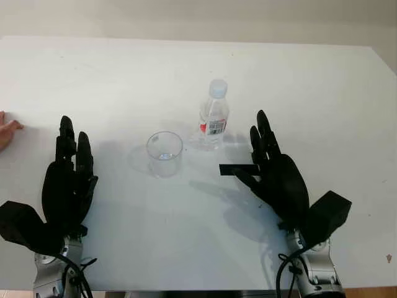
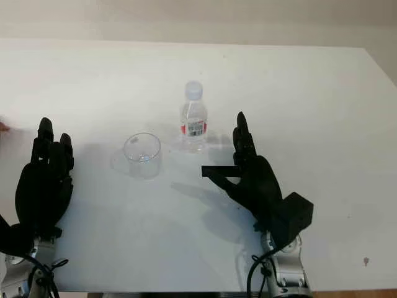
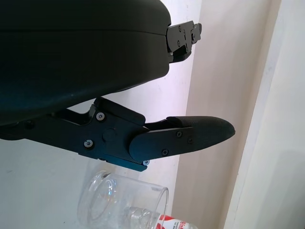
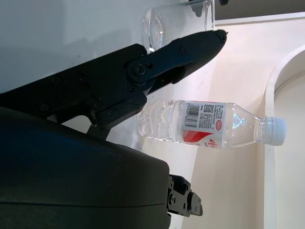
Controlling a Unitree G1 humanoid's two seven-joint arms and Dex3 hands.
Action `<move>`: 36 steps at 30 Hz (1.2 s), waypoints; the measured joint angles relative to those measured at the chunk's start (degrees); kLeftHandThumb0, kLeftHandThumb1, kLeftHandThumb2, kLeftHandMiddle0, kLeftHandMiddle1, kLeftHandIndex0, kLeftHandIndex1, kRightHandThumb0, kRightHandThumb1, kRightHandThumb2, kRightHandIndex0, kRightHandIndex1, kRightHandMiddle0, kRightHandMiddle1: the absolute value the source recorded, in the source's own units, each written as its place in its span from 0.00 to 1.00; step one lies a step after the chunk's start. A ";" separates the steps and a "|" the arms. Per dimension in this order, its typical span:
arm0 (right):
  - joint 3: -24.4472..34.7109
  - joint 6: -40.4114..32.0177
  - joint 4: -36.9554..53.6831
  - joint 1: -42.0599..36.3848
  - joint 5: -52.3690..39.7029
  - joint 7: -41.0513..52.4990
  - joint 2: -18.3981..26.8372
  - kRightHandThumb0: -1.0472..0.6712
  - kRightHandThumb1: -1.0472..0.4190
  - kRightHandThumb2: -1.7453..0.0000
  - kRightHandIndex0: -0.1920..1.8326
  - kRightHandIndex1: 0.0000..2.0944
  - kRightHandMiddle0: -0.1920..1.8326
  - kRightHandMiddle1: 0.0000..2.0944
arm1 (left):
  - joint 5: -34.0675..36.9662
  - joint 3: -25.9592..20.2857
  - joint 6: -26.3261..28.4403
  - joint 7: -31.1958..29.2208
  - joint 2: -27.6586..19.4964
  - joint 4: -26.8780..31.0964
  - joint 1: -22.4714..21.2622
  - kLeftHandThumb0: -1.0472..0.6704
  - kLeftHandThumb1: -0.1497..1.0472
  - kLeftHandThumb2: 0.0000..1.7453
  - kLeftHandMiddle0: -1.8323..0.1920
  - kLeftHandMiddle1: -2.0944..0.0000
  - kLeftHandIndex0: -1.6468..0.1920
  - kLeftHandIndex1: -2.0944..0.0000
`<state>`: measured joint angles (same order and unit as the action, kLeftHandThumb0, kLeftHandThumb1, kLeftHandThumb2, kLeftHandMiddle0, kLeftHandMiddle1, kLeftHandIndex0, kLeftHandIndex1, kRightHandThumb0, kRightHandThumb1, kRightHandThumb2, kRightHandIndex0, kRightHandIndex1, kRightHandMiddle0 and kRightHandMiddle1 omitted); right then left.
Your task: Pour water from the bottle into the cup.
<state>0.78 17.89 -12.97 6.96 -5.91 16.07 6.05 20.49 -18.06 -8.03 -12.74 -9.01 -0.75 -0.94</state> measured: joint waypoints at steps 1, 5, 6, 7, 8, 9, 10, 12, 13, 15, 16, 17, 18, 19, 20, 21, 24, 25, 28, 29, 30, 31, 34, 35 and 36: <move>-0.06 0.03 -0.30 0.33 0.22 0.02 0.00 0.12 0.06 0.97 0.00 0.00 0.00 0.00 | 0.00 -0.03 -0.24 -0.02 0.00 -0.09 -0.01 0.20 1.00 0.31 1.00 0.98 1.00 0.98; -0.25 0.62 -0.69 0.70 0.72 -0.17 -0.07 0.12 0.06 0.97 0.00 0.00 0.00 0.00 | 0.03 -0.08 -0.78 -0.41 0.00 -0.44 -0.08 0.20 1.00 0.31 1.00 0.98 1.00 0.99; -0.27 0.71 -0.82 0.78 0.72 -0.19 -0.08 0.12 0.06 0.97 0.00 0.00 0.00 0.00 | 0.02 -0.08 -0.78 -0.43 0.00 -0.54 -0.18 0.20 1.00 0.31 1.00 0.98 1.00 0.99; -0.26 0.71 -1.07 0.98 0.71 -0.20 -0.08 0.12 0.06 0.97 0.00 0.00 0.00 0.00 | -0.02 -0.07 -0.80 -0.41 0.00 -0.77 -0.37 0.20 1.00 0.31 1.00 0.98 1.00 0.99; -0.26 0.75 -1.48 1.36 0.71 -0.20 -0.07 0.11 0.06 0.97 0.00 0.00 0.00 0.00 | -0.15 -0.07 -0.83 -0.38 -0.03 -1.08 -0.64 0.19 1.00 0.31 1.00 0.98 1.00 0.99; -0.25 0.83 -2.07 1.90 0.71 -0.18 -0.06 0.11 0.06 0.97 0.00 0.00 0.00 0.00 | -0.37 -0.06 -0.89 -0.35 -0.03 -1.43 -1.05 0.19 1.00 0.31 1.00 0.98 1.00 0.99; -0.24 0.93 -2.67 2.46 0.76 -0.17 -0.05 0.11 0.06 0.97 0.00 0.00 0.00 0.00 | -0.60 -0.06 -0.93 -0.25 -0.03 -1.85 -1.51 0.19 1.00 0.30 0.99 0.97 0.99 0.98; -0.23 1.03 -3.54 3.68 1.06 -0.20 -0.01 0.10 0.06 0.97 0.00 0.00 0.00 0.00 | -0.88 -0.07 -1.08 -0.17 -0.04 -2.63 -2.36 0.19 1.00 0.31 0.99 0.97 0.99 0.98; -0.23 1.11 -4.06 4.65 1.25 -0.21 0.05 0.10 0.07 0.97 0.00 0.00 0.00 0.00 | -0.95 -0.07 -1.13 -0.15 -0.05 -2.90 -2.68 0.19 1.00 0.31 1.00 0.98 1.00 0.98; -0.11 1.75 -5.34 6.73 1.43 -0.30 0.19 0.10 0.06 0.97 0.00 0.00 0.00 0.00 | -0.97 -0.06 -1.18 -0.17 -0.04 -3.30 -3.14 0.19 1.00 0.31 1.00 0.98 1.00 0.99; 0.00 2.03 -6.25 8.02 1.47 -0.28 0.27 0.11 0.07 0.97 0.00 0.00 0.00 0.00 | -0.96 -0.06 -1.31 -0.21 -0.04 -3.55 -3.35 0.19 1.00 0.31 1.00 0.99 1.00 0.99; 0.12 2.03 -7.29 9.44 1.34 -0.23 0.34 0.11 0.07 0.97 0.00 0.00 0.00 0.00 | -0.96 -0.05 -1.47 -0.23 -0.03 -3.81 -3.55 0.19 1.00 0.31 1.00 0.99 1.00 1.00; 0.28 1.89 -8.26 10.89 1.03 -0.11 0.37 0.11 0.08 0.97 0.00 0.00 0.00 0.00 | -0.96 -0.03 -1.68 -0.25 -0.01 -4.07 -3.73 0.19 1.00 0.31 1.00 0.99 1.00 1.00; 0.49 1.46 -9.11 12.44 0.62 0.05 0.36 0.11 0.08 0.97 0.00 0.00 0.00 0.00 | -0.96 -0.01 -1.85 -0.25 0.03 -4.27 -3.90 0.19 1.00 0.31 1.00 0.99 1.00 1.00; 0.71 0.86 -9.92 13.95 0.41 0.12 0.36 0.10 0.09 0.97 0.00 0.00 0.00 0.00 | -0.96 0.05 -1.93 -0.24 0.09 -4.37 -4.04 0.19 1.00 0.31 1.00 0.99 1.00 1.00; 0.89 0.54 -10.81 15.42 0.30 0.09 0.32 0.10 0.09 0.97 0.00 0.00 0.00 0.00 | -0.96 0.11 -2.02 -0.22 0.17 -4.44 -4.13 0.19 1.00 0.31 1.00 0.99 1.00 1.00; 1.09 0.04 -14.35 19.74 0.74 -0.65 0.15 0.10 0.09 0.97 0.00 0.00 0.00 0.00 | -0.96 0.26 -2.37 -0.22 0.27 -4.78 -4.60 0.19 1.00 0.31 1.00 0.99 1.00 1.00; 1.10 0.06 -15.51 20.78 0.91 -0.99 0.06 0.10 0.09 0.97 0.00 0.00 0.00 0.00 | -0.96 0.32 -2.46 -0.22 0.27 -4.84 -4.72 0.19 1.00 0.31 1.00 0.99 1.00 1.00; 1.29 -0.03 -19.26 23.19 0.77 -1.18 -0.55 0.12 0.09 0.97 0.00 0.00 0.00 0.00 | -0.96 0.33 -2.73 -0.21 0.27 -4.88 -4.84 0.19 1.00 0.31 1.00 0.99 1.00 1.00; 1.39 -0.23 -20.62 24.04 0.58 -1.00 -0.80 0.13 0.09 0.97 0.00 0.00 0.00 0.00 | -0.96 0.33 -2.78 -0.19 0.27 -4.88 -4.85 0.19 1.00 0.31 1.00 0.99 1.00 1.00; 1.45 -0.35 -21.92 24.85 0.45 -0.66 -1.04 0.13 0.08 0.97 0.00 0.00 0.00 0.00 | -0.96 0.34 -2.82 -0.13 0.28 -4.88 -4.86 0.19 1.00 0.31 1.00 0.98 1.00 0.99; 1.46 -0.34 -23.24 25.71 0.43 -0.42 -1.25 0.13 0.08 0.97 0.00 0.00 0.00 0.00 | -0.96 0.34 -2.86 -0.05 0.28 -4.91 -4.87 0.19 1.00 0.31 1.00 0.98 1.00 0.99; 1.55 0.10 -27.22 28.41 0.71 -0.42 -1.73 0.13 0.07 0.96 0.00 0.00 0.00 0.00 | -0.95 0.32 -2.99 -0.06 0.27 -5.15 -5.02 0.19 1.00 0.31 1.00 0.99 1.00 0.99; 1.60 0.34 -28.80 29.50 0.77 -0.44 -1.82 0.14 0.07 0.96 0.00 0.00 0.00 0.00 | -0.90 0.31 -3.10 -0.18 0.26 -5.36 -5.19 0.19 1.00 0.32 1.00 0.99 1.00 0.99; 1.65 0.74 -30.21 30.43 0.87 -0.55 -2.00 0.13 0.07 0.96 0.00 0.00 0.00 0.00 | -0.85 0.30 -3.24 -0.30 0.26 -5.46 -5.28 0.19 1.00 0.31 1.00 0.99 1.00 0.99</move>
<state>2.42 18.63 -43.18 37.39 -5.04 15.52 4.05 19.64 -17.76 -11.28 -13.05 -8.75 -6.21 -6.22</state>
